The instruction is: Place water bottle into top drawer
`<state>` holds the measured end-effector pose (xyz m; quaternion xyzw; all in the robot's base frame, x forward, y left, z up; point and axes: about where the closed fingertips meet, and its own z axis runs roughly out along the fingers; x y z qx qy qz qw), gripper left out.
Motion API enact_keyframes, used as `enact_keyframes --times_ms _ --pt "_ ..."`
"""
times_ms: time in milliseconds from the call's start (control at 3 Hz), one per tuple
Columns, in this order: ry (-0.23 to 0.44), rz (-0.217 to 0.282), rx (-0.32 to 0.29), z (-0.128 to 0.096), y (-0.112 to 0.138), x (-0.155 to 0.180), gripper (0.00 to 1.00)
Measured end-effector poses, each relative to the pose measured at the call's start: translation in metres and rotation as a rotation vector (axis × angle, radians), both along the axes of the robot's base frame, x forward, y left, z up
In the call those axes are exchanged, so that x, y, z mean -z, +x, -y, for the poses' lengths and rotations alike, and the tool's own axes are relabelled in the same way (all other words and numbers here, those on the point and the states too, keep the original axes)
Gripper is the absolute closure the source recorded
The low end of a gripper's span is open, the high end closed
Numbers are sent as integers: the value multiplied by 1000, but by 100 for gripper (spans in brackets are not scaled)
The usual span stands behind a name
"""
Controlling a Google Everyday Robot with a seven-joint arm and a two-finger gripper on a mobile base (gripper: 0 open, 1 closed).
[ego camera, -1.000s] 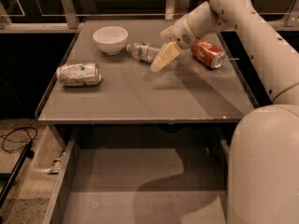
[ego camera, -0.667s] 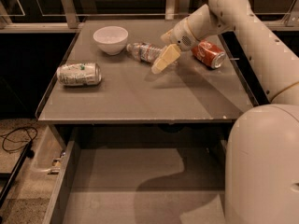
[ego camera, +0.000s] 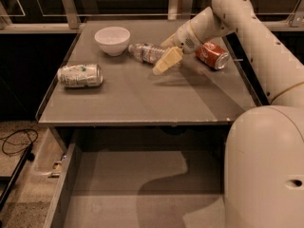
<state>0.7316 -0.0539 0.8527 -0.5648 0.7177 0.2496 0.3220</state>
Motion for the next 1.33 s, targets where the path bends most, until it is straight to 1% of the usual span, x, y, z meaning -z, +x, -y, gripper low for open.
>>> enact_keyframes --times_ms 1000,1333 --pt "0 0 0 0 0 0 89" --pt "0 -1 -1 0 0 0 100"
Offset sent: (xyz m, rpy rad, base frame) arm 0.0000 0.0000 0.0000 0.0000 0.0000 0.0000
